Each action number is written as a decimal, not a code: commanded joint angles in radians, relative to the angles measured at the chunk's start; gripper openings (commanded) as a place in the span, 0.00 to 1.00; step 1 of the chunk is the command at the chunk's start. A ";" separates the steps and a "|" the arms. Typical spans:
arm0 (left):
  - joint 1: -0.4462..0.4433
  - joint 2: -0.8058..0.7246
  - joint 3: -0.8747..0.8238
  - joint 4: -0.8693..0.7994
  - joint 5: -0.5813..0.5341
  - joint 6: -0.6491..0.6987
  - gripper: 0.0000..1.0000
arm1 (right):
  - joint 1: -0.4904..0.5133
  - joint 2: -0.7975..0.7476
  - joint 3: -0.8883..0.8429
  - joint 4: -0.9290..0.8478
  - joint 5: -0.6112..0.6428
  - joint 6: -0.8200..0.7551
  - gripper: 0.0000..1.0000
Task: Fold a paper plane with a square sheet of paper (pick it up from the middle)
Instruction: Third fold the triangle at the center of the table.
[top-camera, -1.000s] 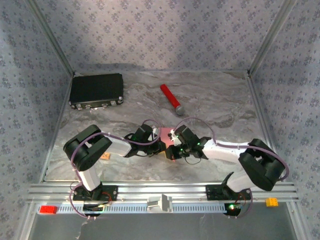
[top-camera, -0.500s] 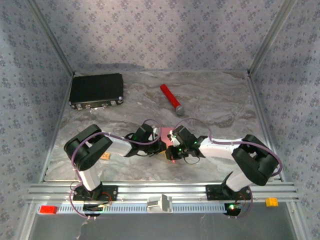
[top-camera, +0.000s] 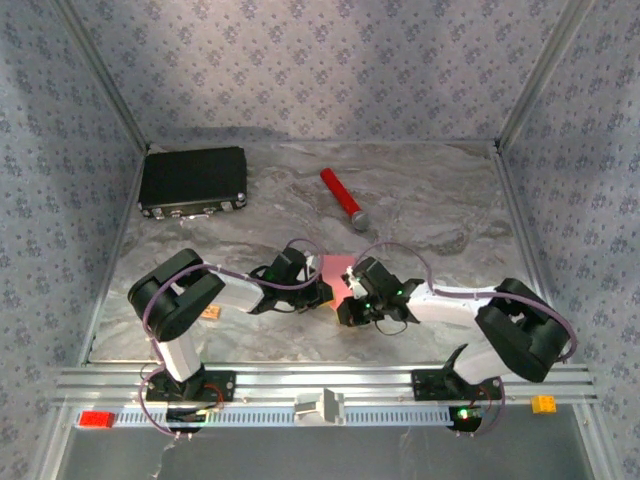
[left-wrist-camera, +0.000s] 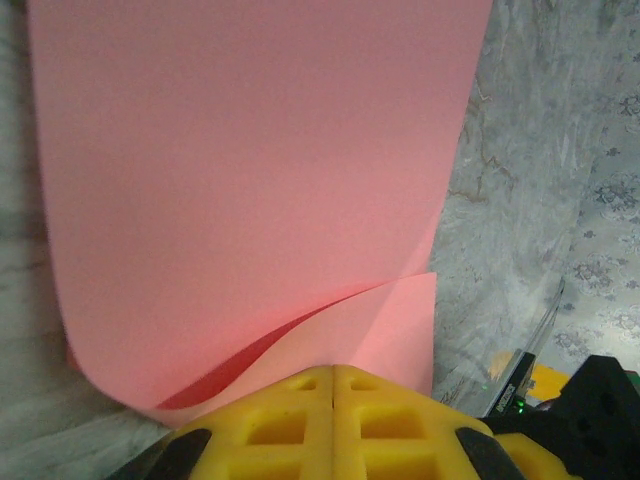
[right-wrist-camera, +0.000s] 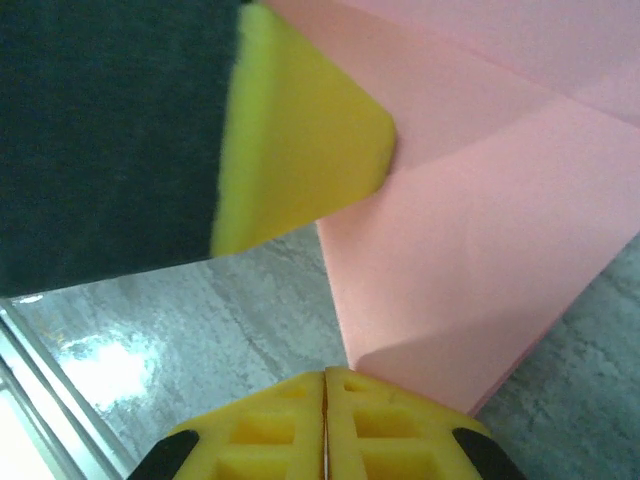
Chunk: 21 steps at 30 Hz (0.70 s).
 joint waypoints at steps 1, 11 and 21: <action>-0.005 0.032 0.010 -0.049 -0.022 0.023 0.00 | -0.002 -0.034 0.025 -0.019 -0.007 0.015 0.09; -0.005 0.034 0.015 -0.052 -0.020 0.024 0.00 | -0.003 0.104 0.078 0.022 -0.018 0.015 0.11; -0.003 0.040 0.013 -0.058 -0.024 0.024 0.00 | -0.002 0.007 -0.070 0.033 -0.029 0.072 0.11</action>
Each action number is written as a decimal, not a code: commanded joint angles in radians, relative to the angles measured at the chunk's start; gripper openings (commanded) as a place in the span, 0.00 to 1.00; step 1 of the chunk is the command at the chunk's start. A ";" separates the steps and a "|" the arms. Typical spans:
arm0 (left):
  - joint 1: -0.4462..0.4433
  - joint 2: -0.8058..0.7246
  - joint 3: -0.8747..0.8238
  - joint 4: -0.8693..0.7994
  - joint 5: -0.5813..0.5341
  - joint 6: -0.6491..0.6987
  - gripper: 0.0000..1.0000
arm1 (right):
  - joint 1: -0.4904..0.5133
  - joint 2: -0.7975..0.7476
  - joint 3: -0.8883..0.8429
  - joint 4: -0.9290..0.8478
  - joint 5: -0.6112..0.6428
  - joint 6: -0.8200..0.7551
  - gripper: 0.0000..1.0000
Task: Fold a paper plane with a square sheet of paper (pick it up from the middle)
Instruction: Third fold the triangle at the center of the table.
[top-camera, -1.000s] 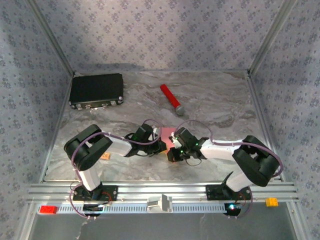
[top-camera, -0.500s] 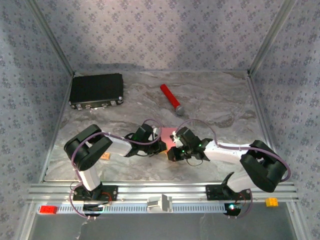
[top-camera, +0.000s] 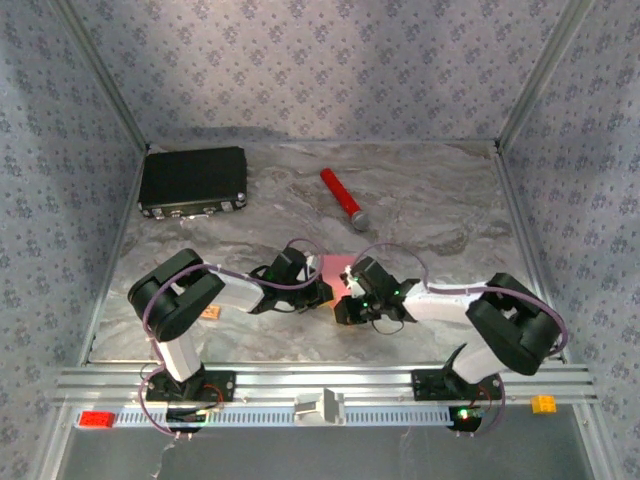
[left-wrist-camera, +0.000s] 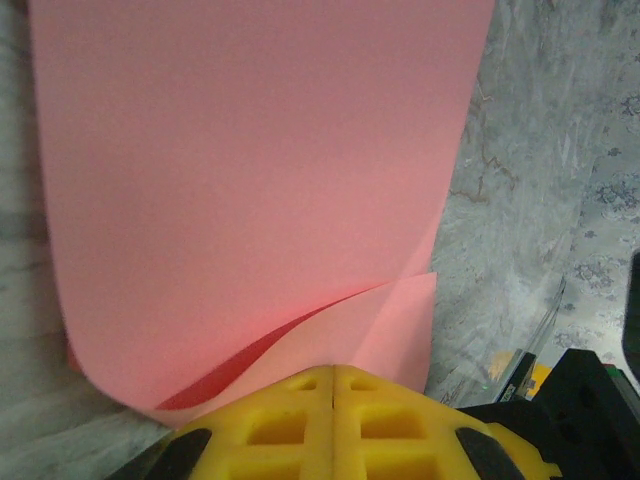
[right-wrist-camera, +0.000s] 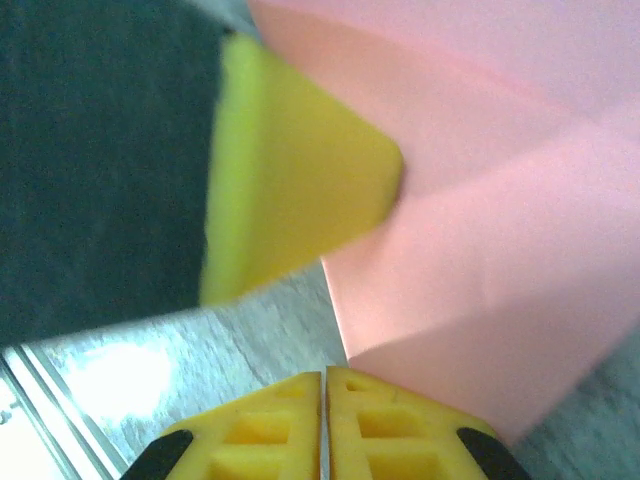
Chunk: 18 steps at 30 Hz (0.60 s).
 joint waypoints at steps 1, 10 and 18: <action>-0.003 0.039 0.010 -0.053 -0.025 0.024 0.00 | -0.001 -0.045 -0.059 -0.042 -0.017 0.036 0.11; -0.003 0.044 0.007 -0.054 -0.028 0.021 0.00 | -0.002 -0.151 -0.159 -0.038 -0.013 0.081 0.12; -0.004 0.039 0.006 -0.043 -0.023 0.019 0.00 | -0.009 -0.351 -0.126 -0.126 -0.017 0.100 0.12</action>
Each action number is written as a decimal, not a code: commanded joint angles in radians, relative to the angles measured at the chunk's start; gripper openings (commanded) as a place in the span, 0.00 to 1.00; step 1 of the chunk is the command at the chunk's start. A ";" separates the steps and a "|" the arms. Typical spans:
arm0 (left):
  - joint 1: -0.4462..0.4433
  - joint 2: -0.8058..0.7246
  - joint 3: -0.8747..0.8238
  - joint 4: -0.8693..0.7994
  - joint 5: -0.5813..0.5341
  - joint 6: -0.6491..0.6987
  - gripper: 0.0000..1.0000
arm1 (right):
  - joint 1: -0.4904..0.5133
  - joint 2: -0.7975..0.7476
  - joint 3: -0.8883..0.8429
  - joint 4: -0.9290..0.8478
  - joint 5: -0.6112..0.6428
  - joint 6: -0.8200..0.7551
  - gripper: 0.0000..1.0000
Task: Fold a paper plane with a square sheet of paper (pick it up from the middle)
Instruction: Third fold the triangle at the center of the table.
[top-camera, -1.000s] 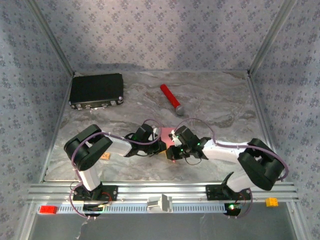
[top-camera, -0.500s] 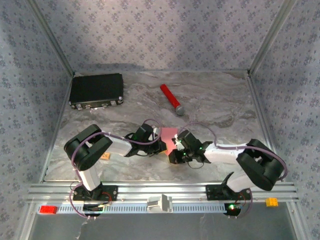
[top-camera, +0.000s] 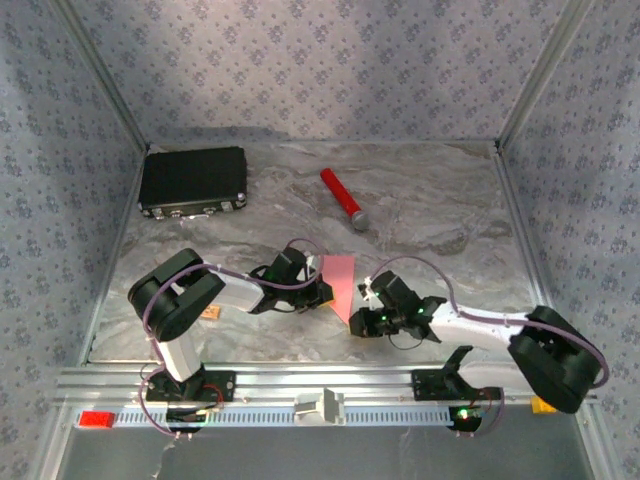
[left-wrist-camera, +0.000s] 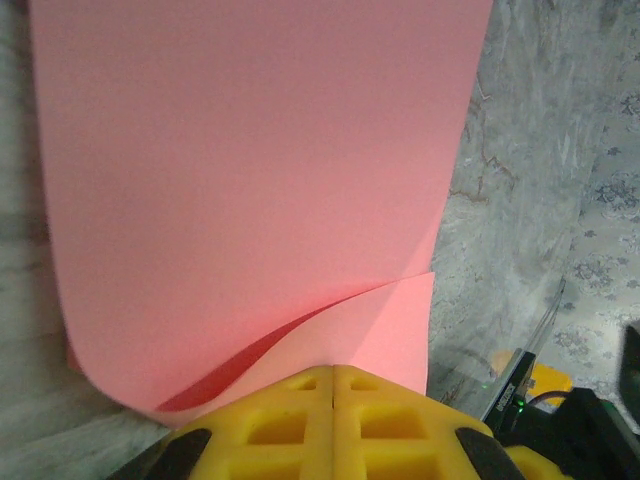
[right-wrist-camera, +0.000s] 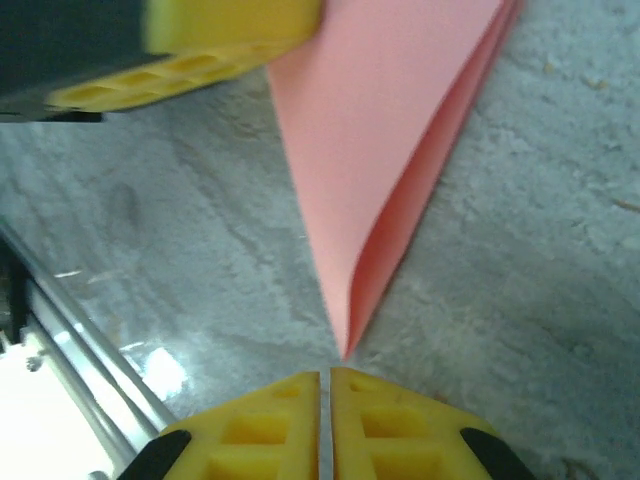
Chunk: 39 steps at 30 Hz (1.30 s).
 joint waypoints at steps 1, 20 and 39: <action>-0.004 0.037 0.003 -0.044 -0.027 0.020 0.00 | -0.011 -0.083 0.050 -0.073 -0.011 0.018 0.12; -0.006 0.040 0.011 -0.034 -0.019 0.021 0.00 | -0.033 0.334 0.252 -0.025 0.000 0.011 0.11; -0.018 -0.105 0.066 -0.181 -0.060 0.064 0.05 | -0.079 0.332 0.117 0.046 -0.036 0.051 0.06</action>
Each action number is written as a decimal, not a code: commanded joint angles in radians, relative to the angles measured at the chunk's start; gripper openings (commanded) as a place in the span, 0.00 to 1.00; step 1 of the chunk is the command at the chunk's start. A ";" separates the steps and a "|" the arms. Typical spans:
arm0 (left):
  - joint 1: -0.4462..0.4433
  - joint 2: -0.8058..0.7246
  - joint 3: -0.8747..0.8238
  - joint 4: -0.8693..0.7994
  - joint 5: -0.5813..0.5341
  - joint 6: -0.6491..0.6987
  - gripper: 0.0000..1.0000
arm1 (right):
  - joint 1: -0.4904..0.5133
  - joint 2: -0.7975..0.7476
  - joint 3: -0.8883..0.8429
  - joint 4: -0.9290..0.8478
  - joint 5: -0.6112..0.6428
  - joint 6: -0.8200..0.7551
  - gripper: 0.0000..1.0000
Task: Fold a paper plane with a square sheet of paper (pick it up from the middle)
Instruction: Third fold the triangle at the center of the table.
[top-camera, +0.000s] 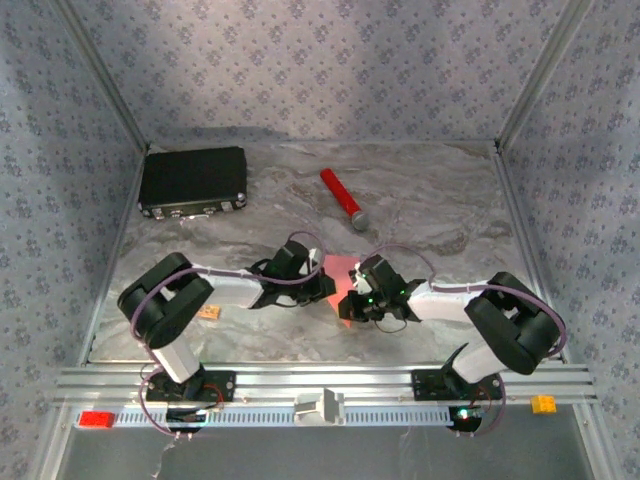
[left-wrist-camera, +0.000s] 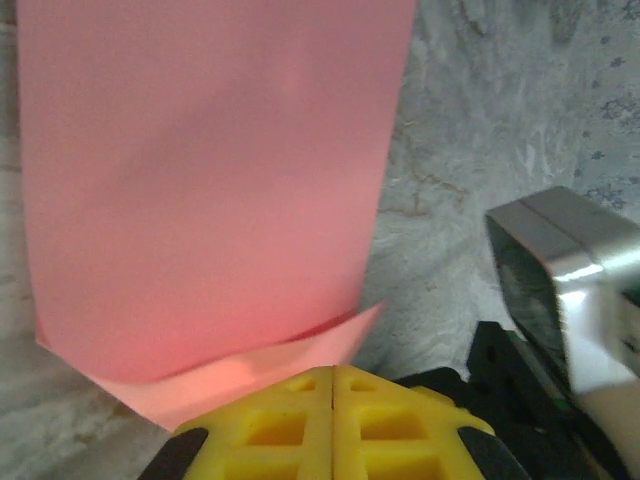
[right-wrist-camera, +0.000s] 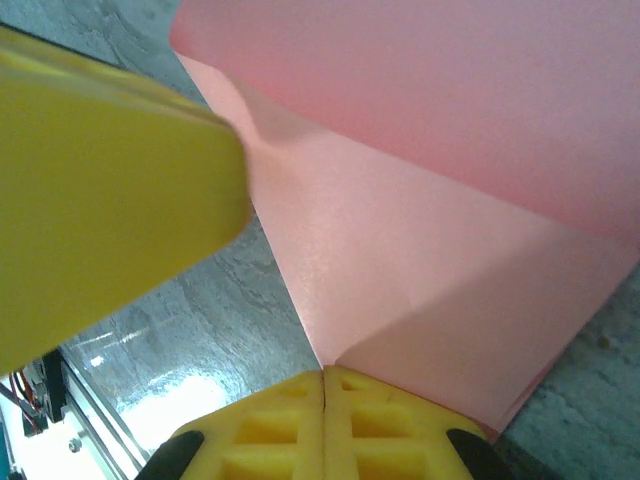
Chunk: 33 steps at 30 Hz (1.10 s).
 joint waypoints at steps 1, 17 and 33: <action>-0.011 -0.019 0.007 -0.053 -0.017 0.019 0.04 | -0.009 0.021 -0.022 -0.080 0.025 0.008 0.06; 0.025 0.086 -0.001 -0.048 -0.053 0.010 0.01 | -0.011 0.022 -0.059 -0.078 0.032 0.014 0.04; 0.177 0.055 0.002 -0.112 -0.020 0.091 0.01 | -0.011 0.023 -0.067 -0.070 0.016 0.000 0.03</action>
